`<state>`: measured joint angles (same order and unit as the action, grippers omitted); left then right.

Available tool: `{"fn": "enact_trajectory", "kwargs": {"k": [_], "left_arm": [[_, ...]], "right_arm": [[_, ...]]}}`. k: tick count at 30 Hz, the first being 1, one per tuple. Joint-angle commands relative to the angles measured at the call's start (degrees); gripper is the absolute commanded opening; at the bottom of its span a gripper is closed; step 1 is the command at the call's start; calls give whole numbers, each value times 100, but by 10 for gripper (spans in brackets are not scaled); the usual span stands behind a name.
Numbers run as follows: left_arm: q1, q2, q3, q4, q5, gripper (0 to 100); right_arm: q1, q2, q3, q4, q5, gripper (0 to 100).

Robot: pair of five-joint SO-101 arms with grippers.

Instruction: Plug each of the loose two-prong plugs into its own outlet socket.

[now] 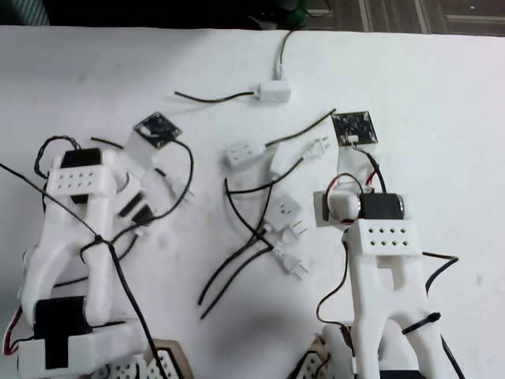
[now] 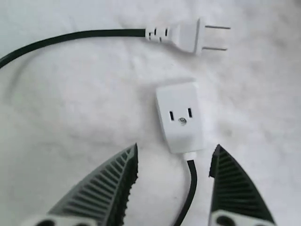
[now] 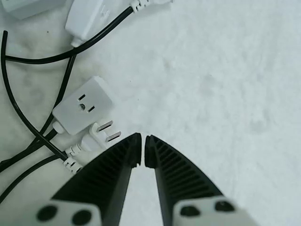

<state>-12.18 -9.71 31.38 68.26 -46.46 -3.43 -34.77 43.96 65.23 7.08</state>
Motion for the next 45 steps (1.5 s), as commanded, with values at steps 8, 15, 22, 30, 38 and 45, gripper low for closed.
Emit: {"fn": "enact_trajectory", "kwargs": {"k": [8,15,22,30,38,45], "left_arm": [[-215,505,-457,-457,264,252],[-171,1666,-1116,-202,299,252],[347,1754,-756,-220,308,206],[1077,1727,-527,-35,721,190],[1402,1727,-440,97,1064,187],[1701,1719,-431,422,1116,146]], "right_arm": [[-57,-154,-141,-40,-9,27],[-57,-154,-141,-31,-9,27],[-57,-136,-141,-48,-9,27],[-57,-145,-141,-48,-9,27],[-57,-154,-141,-40,-9,27],[-57,-145,-141,-40,-9,27]]}}
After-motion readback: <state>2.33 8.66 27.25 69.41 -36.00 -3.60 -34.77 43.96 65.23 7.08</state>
